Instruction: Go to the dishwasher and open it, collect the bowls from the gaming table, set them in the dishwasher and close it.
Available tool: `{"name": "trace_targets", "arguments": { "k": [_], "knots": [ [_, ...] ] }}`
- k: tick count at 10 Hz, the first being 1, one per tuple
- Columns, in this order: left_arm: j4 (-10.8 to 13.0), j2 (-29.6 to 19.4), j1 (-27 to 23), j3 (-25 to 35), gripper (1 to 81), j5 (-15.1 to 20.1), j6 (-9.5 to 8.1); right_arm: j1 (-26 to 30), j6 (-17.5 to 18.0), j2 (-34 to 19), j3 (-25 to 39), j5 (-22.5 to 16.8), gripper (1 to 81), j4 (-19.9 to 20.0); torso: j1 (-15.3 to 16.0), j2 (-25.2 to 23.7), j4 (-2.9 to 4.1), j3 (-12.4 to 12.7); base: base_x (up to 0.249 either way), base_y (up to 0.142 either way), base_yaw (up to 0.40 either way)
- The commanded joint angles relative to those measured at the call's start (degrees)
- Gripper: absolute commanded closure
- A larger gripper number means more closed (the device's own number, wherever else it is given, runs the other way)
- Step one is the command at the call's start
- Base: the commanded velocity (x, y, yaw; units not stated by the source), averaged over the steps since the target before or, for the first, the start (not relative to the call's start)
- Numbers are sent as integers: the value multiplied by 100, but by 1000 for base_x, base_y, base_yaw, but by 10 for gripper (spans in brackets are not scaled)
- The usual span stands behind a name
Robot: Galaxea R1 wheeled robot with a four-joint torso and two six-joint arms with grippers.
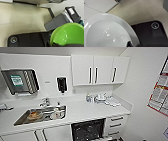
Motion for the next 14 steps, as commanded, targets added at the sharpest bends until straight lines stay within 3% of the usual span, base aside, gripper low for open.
{"name": "trace_targets", "arguments": {
  "k": [1,4,10,14],
  "knots": [
    [75,-160,-339,96,811,92,-4,373,1,-57,58,-82,811,-76,1,0,0,0,121,0,0],
    [75,-169,-331,96,811,92,-4,373,1,-48,59,-82,811,-75,1,0,0,0,125,0,0],
    [67,-178,-340,113,811,92,-4,382,1,-40,50,-82,811,-84,3,0,0,0,120,73,0],
    [75,-169,-340,113,811,101,-4,373,1,-40,50,-82,811,-84,3,2,0,0,101,0,0]
  ]
}}
